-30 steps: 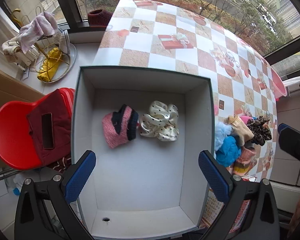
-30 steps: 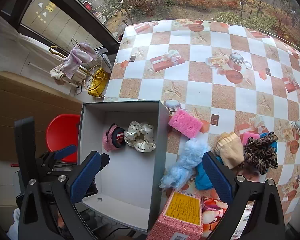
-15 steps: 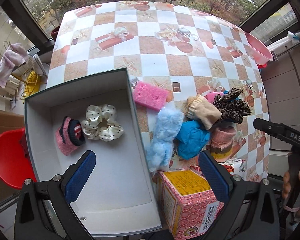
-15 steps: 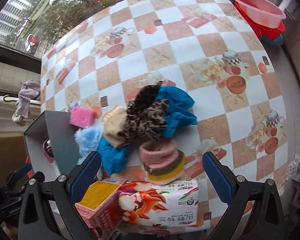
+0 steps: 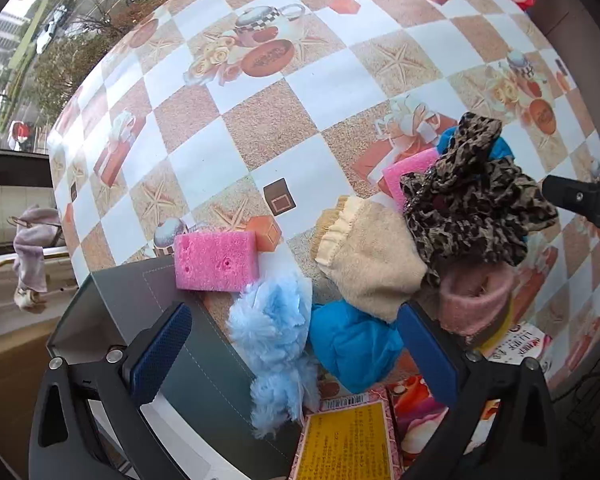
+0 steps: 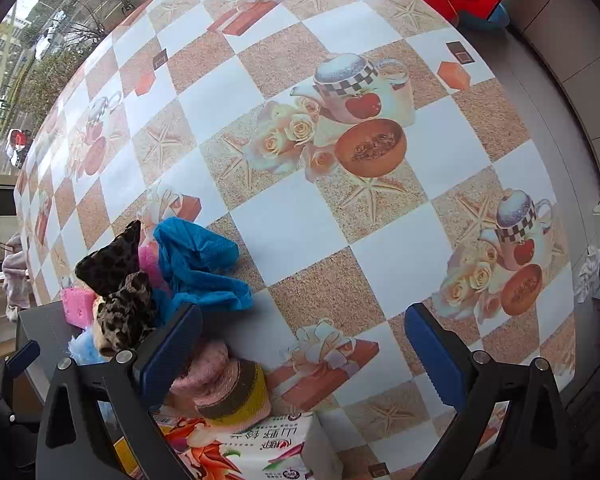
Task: Organize soft objects
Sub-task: 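Grasp the beige knit hat with left tool while right tool grasps the blue cloth, then carry the beige hat and blue cloth with both tools over the white box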
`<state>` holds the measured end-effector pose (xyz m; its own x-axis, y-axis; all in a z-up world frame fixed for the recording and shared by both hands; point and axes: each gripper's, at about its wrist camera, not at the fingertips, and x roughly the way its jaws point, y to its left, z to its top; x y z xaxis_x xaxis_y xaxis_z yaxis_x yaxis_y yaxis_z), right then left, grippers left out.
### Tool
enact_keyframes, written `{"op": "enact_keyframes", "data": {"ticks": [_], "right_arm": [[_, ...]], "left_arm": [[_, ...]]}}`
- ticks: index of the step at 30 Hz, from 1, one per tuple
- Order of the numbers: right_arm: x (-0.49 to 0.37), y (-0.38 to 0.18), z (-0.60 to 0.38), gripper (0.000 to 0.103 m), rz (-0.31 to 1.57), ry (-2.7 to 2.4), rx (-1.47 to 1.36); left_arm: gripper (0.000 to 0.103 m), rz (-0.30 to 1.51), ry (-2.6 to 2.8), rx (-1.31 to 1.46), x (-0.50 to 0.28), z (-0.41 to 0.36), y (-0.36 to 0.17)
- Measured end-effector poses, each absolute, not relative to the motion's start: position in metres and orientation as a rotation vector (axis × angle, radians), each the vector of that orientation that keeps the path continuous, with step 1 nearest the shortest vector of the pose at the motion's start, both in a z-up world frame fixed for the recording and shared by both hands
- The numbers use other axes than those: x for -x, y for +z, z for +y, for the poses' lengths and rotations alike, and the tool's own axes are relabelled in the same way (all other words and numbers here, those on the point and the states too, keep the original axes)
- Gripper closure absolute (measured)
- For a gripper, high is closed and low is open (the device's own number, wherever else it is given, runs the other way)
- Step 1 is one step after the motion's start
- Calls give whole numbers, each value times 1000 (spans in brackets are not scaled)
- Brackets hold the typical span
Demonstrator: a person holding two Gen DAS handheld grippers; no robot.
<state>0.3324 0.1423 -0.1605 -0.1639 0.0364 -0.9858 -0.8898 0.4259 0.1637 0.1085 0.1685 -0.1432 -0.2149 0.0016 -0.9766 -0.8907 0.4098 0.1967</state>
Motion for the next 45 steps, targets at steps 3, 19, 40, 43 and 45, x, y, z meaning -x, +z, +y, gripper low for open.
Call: {"op": "enact_keyframes", "data": {"ticks": [3, 19, 40, 43, 45], "right_arm": [[-324, -177, 156, 1, 1511, 1030, 819], [-387, -205, 134, 1, 1280, 960, 1101], [-348, -200, 133, 11, 1347, 1113, 1047], [-337, -187, 124, 52, 1318, 1152, 1056], [-331, -177, 114, 70, 1338, 1190, 1035]], "left_arm": [[1, 1602, 985, 829, -115, 174, -161], [12, 1595, 929, 881, -129, 197, -206], [58, 1500, 871, 1012, -132, 196, -220], [72, 1494, 890, 996, -133, 199, -209], [73, 1458, 908, 998, -133, 199, -196]]}}
